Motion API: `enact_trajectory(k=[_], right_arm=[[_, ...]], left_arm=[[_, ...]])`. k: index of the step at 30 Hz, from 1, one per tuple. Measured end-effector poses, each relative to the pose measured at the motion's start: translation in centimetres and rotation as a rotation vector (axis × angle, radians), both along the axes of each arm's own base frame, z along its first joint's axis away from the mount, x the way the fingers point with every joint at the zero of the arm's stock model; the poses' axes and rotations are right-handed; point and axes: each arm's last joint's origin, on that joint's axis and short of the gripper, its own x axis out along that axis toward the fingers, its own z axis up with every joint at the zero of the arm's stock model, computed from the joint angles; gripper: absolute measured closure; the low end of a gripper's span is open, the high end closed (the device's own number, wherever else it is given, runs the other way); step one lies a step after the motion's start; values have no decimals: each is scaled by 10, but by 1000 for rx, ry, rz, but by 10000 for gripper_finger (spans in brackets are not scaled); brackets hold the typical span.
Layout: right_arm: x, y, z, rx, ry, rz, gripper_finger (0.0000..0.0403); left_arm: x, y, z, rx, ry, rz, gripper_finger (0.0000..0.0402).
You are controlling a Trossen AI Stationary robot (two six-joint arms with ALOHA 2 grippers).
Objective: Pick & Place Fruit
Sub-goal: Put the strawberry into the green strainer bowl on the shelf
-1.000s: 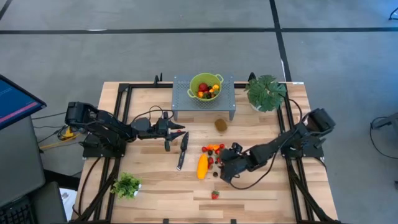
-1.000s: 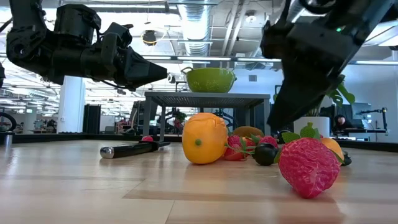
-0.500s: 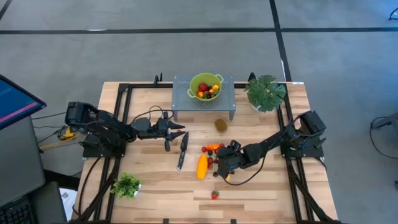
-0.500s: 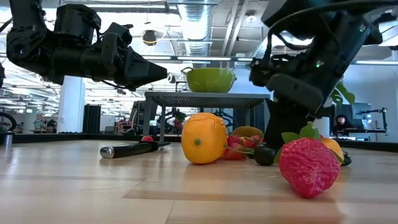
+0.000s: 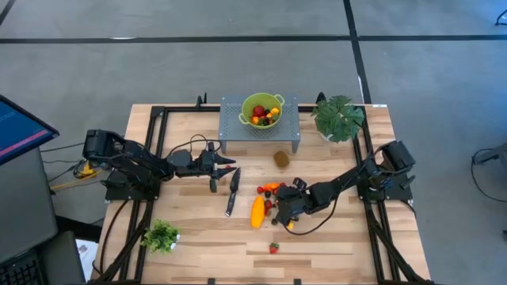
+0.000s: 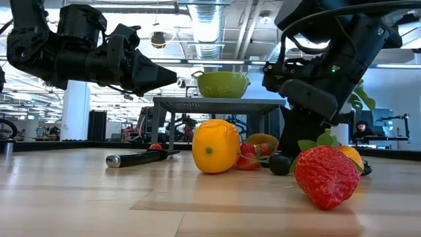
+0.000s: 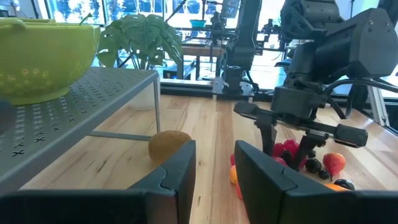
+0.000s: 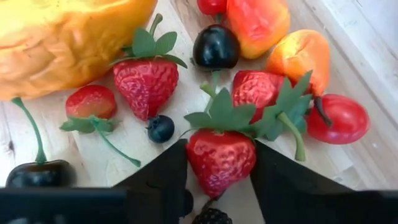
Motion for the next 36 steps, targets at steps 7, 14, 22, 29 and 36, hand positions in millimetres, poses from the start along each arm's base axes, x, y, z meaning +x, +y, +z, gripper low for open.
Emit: enact_trajectory(k=[7,14,22,29,36], right_arm=[[0,0,0,14,5,6,281],[-3,4,7,46,-3,31,257],[-8,8,42,65,-119,84,281],[5,-10,87,-55,-384,194,260],[17,-62,137,-269,-660,192,277]], left_arm=[[0,0,0,0,0,0,296],[0,0,0,0,0,-4,296],[0,0,0,0,0,-3,296],[0,0,0,0,0,-2,296],[0,0,0,0,0,1,296]])
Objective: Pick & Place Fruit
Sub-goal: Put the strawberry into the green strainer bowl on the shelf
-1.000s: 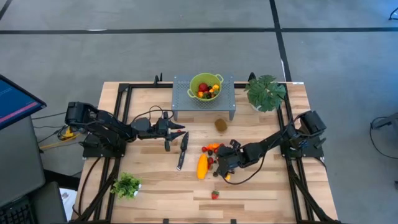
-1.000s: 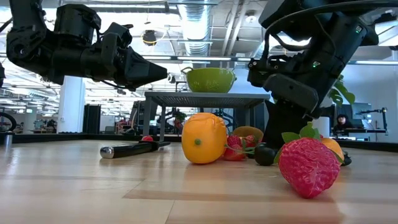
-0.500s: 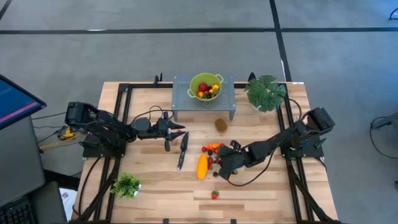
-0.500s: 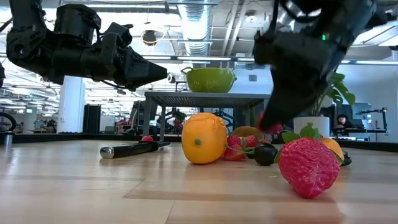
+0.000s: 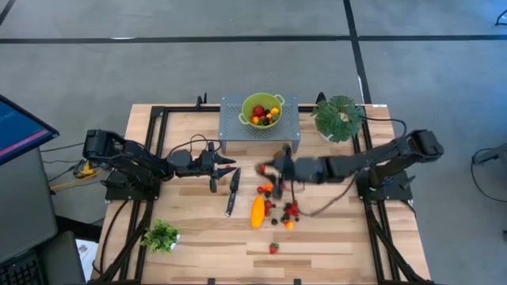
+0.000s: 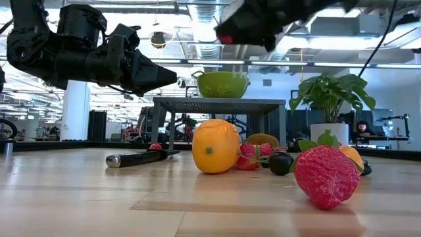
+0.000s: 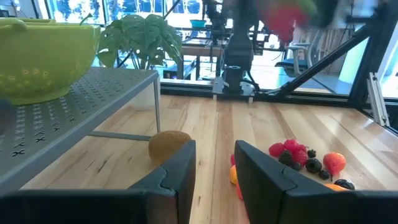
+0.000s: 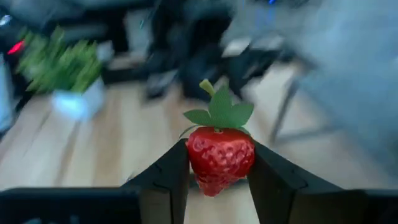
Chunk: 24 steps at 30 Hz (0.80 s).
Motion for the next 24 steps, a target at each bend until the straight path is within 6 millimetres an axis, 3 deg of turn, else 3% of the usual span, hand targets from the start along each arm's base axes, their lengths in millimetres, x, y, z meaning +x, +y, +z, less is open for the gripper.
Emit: enact_trajectory(k=[7,14,19,24], right_arm=[[3,-71,21,-79,-169,-198,256],[2,-137,10,-82,-172,-329,270],[-5,-165,2,-40,-154,-406,262],[-11,-176,-1,8,-136,-422,254]], left_arm=[[0,0,0,0,0,0,296],[0,0,0,0,0,-1,296],[0,0,0,0,0,-2,296],[0,0,0,0,0,-2,296]])
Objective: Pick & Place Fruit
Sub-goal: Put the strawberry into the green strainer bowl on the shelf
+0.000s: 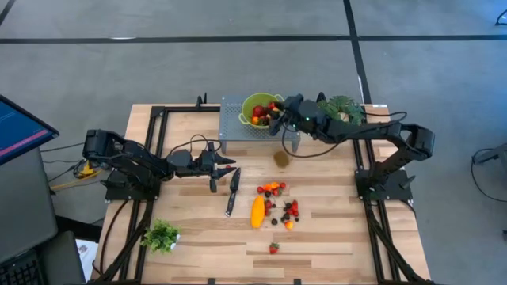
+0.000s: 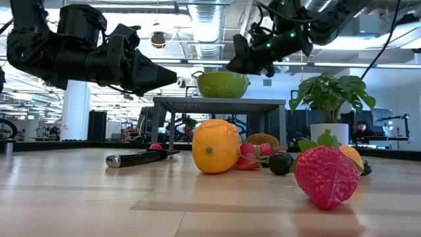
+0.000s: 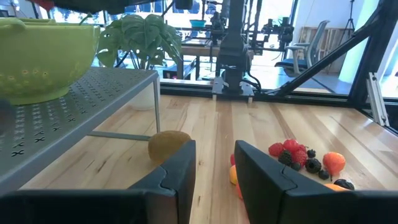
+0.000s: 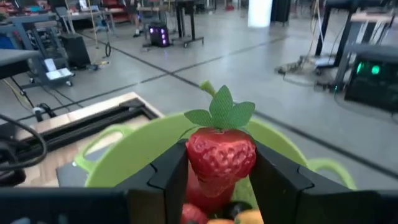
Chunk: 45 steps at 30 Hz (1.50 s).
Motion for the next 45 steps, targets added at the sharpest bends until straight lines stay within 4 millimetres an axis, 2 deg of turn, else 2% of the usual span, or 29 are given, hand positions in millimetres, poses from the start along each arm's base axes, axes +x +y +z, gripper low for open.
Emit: enact_trajectory(k=[10,18,23,28,33,39,45], right_arm=[[0,2,-3,32,20,2,240],[-1,1,-2,24,20,1,178],[-3,10,12,6,-44,58,147],[-3,41,35,-54,-114,207,147],[-3,82,43,-81,-77,332,161],[-4,130,29,-46,92,379,184],[-17,175,4,81,300,378,202]], left_arm=[[0,0,0,0,0,-3,296],[0,0,0,0,0,-2,296],[0,0,0,0,0,2,296],[0,0,0,0,0,1,296],[0,0,0,0,0,2,296],[0,0,0,0,0,1,296],[0,0,0,0,0,0,296]])
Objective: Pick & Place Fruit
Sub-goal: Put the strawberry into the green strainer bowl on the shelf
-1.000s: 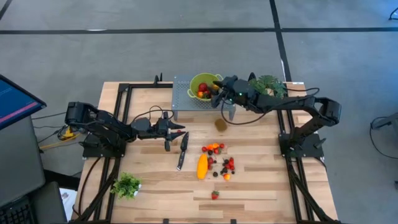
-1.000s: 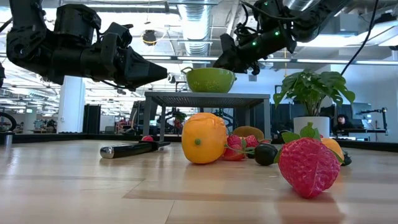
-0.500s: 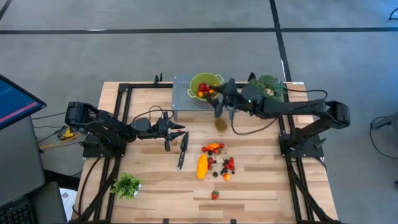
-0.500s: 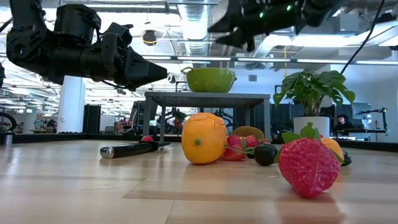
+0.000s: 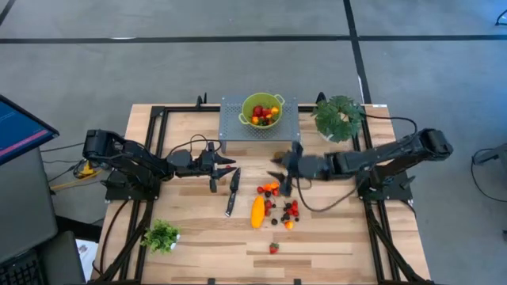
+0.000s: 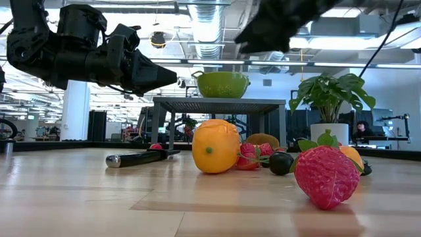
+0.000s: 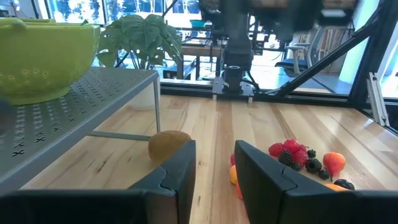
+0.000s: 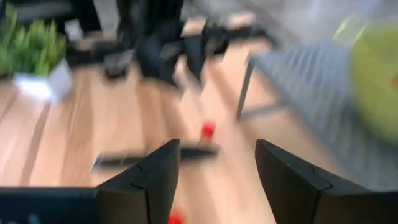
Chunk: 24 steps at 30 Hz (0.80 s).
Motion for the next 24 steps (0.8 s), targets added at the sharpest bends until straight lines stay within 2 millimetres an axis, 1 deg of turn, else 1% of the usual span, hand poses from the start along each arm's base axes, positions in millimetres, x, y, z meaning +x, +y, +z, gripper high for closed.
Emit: enact_trajectory(k=[6,9,13,17,20,24], right_arm=[[-23,37,-19,65,188,-13,217],[-33,51,-26,81,238,6,222],[-47,65,-41,57,284,66,228],[-56,70,-56,41,318,90,231],[-60,68,-64,33,330,70,233],[-59,61,-72,47,304,42,233]], left_arm=[[0,0,0,0,0,0,296],[0,0,0,0,0,-1,296],[0,0,0,0,0,-4,296],[0,0,0,0,0,-3,296],[0,0,0,0,0,-3,296],[0,0,0,0,0,-3,296]])
